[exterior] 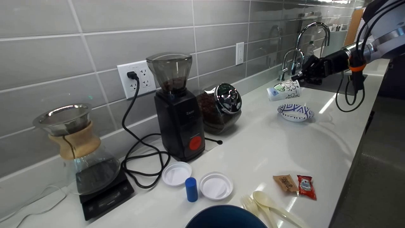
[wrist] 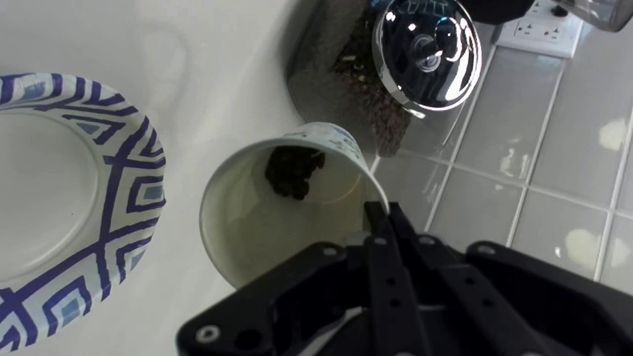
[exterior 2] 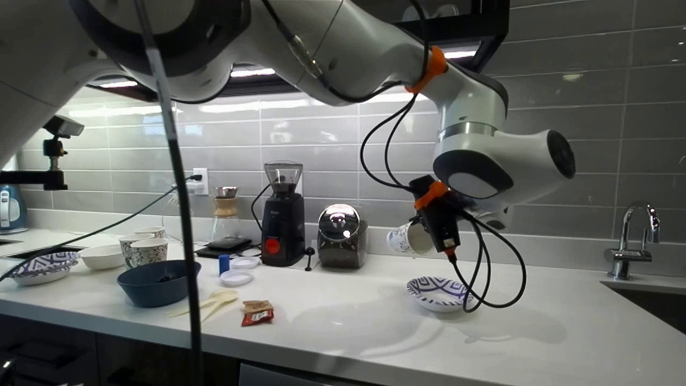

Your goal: Pour the contents in the cup into the bowl

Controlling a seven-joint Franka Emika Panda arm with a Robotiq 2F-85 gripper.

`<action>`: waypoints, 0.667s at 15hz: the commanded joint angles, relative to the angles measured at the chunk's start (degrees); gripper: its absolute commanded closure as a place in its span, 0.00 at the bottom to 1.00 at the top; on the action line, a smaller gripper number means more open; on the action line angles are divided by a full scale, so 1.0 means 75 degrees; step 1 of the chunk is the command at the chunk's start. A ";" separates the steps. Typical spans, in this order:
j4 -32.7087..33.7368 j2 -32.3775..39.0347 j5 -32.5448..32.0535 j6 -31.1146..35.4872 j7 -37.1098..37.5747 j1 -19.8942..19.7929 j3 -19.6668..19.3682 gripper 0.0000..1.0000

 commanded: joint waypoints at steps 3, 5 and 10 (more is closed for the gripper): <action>0.0697 0.0721 0.1074 -0.0231 0.0604 -0.0151 0.0125 0.99; 0.0755 0.0843 0.1315 -0.0202 0.0695 -0.0114 0.0108 0.99; 0.0824 0.1094 0.1746 -0.0237 0.0699 -0.0106 0.0122 0.99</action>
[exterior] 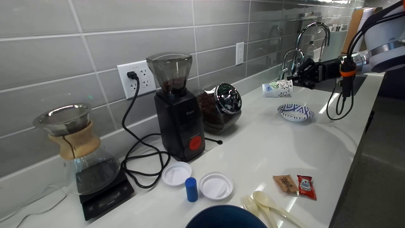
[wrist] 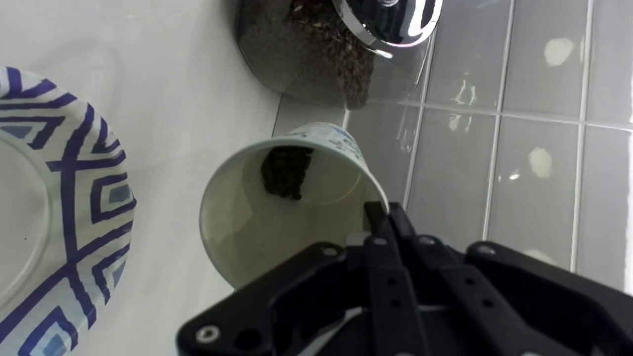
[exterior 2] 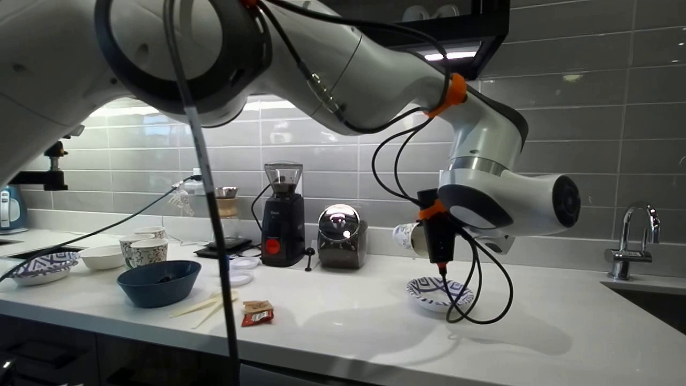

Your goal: Pour the contents in the cup into the bowl

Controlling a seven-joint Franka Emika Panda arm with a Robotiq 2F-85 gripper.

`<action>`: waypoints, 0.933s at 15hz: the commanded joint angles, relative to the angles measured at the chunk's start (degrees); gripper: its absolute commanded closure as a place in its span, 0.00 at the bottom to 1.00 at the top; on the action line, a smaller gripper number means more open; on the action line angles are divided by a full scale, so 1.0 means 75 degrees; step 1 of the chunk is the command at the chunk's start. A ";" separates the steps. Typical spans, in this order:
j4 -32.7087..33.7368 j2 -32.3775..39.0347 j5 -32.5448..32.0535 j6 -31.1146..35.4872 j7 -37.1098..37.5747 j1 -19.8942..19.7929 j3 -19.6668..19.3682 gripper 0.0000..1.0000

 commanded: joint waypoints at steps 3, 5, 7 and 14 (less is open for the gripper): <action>0.0304 0.0408 0.0803 -0.0351 0.0046 -0.0149 0.0119 0.99; 0.0233 0.0430 0.1049 -0.0534 0.0006 -0.0218 0.0090 0.99; 0.0169 0.0440 0.1221 -0.0688 -0.0028 -0.0272 0.0035 0.99; 0.0123 0.0555 0.1934 -0.1029 -0.0157 -0.0471 -0.0015 0.99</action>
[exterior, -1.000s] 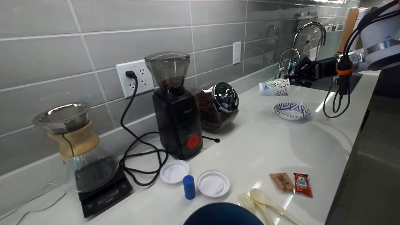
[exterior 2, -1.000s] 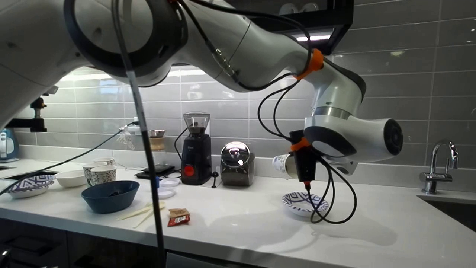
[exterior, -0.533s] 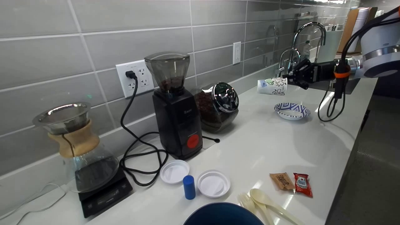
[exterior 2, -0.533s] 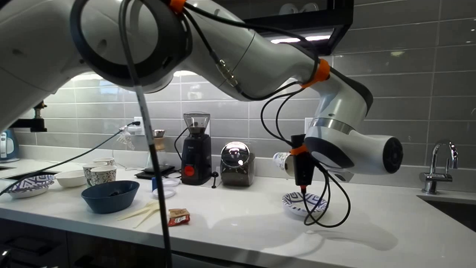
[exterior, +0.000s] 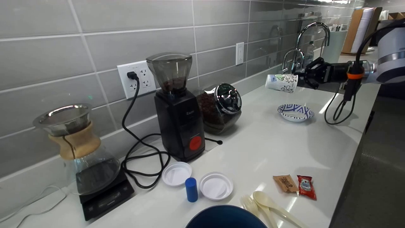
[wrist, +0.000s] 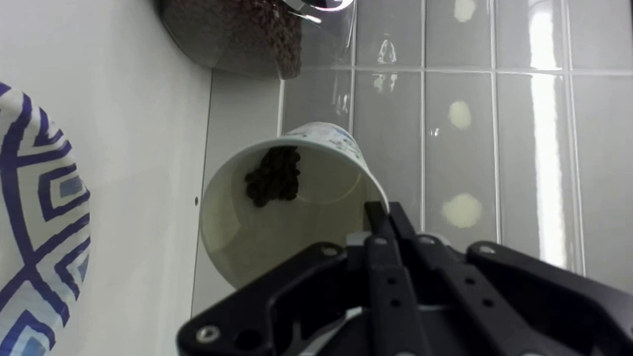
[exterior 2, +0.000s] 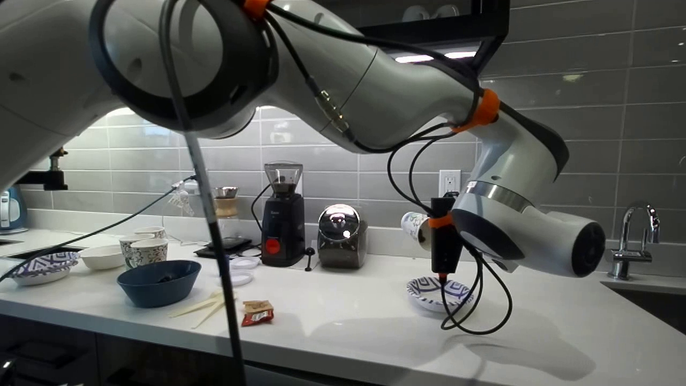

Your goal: Pour the contents in the cup into the bowl

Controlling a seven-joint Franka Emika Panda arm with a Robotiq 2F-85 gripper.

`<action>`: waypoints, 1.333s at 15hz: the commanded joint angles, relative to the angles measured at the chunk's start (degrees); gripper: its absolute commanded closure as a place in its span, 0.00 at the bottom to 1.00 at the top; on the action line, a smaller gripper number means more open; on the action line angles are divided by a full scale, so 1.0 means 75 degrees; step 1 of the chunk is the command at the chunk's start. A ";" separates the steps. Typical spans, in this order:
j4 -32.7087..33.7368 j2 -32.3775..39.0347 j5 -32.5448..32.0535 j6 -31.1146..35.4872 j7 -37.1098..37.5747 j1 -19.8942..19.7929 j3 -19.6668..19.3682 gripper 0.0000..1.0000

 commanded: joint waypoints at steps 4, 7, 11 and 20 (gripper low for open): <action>0.0137 0.0264 0.0627 -0.0320 -0.0050 0.0043 -0.0068 0.99; 0.0155 0.0328 0.0570 -0.0264 -0.0027 0.0120 -0.0105 0.99; 0.0140 0.0391 0.0558 -0.0246 -0.0079 0.0135 -0.0123 0.99; 0.0081 0.0493 0.0885 -0.0325 -0.0378 0.0004 -0.0069 0.99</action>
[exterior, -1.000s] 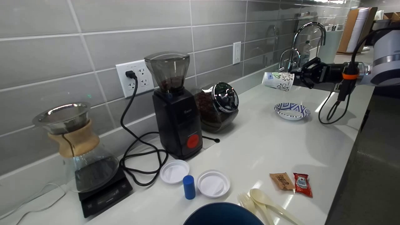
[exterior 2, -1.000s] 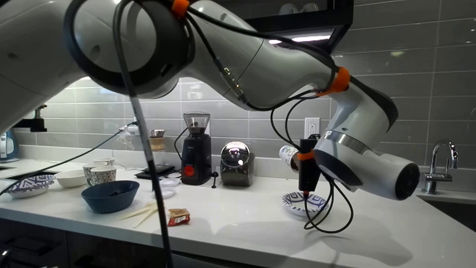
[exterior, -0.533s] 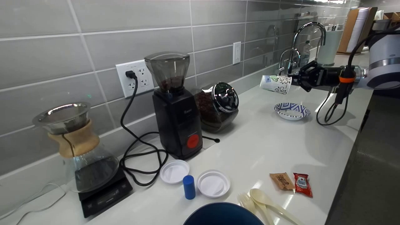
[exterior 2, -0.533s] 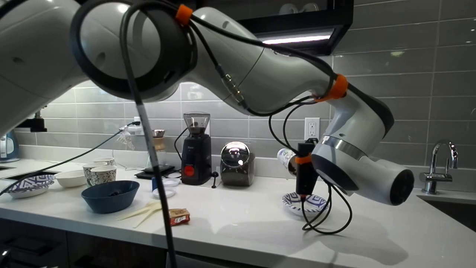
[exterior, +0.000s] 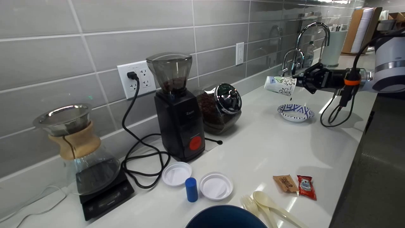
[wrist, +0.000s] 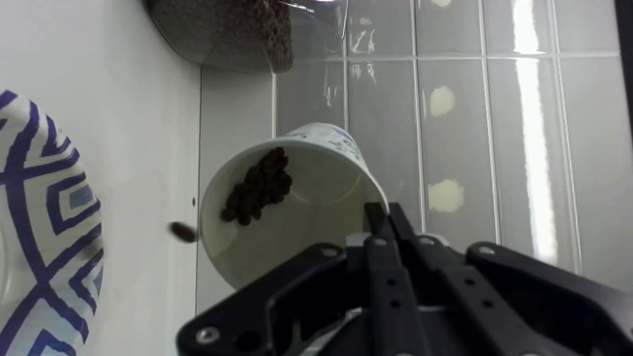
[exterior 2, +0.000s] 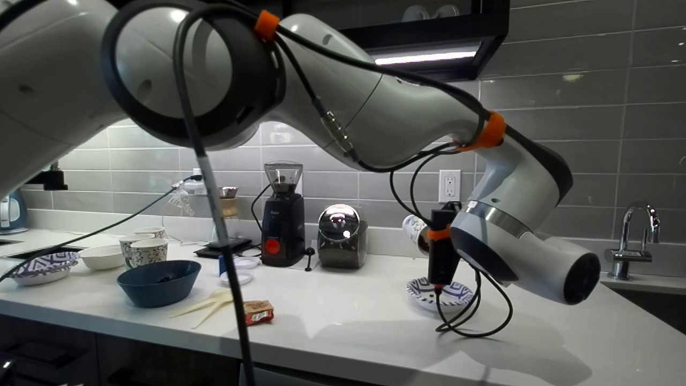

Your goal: Pour the contents in the cup into the bowl

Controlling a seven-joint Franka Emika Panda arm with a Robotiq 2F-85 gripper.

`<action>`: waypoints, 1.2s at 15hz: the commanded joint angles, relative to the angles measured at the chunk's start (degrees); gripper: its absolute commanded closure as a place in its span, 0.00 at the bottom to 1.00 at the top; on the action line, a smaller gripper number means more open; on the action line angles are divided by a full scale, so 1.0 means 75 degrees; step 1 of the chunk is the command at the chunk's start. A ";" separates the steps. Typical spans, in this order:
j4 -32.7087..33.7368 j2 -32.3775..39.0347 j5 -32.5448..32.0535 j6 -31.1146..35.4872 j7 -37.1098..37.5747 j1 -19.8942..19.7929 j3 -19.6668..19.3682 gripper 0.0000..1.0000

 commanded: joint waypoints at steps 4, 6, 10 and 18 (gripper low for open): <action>0.0058 0.0197 0.0518 -0.0301 -0.0347 -0.0005 -0.0071 0.99; 0.0046 0.0214 0.0581 -0.0362 -0.0398 -0.0006 -0.0090 0.99; 0.0047 0.0280 0.0650 -0.0539 -0.0498 0.0004 -0.0131 0.99; 0.0049 0.0337 0.0747 -0.0678 -0.0668 -0.0010 -0.0129 0.99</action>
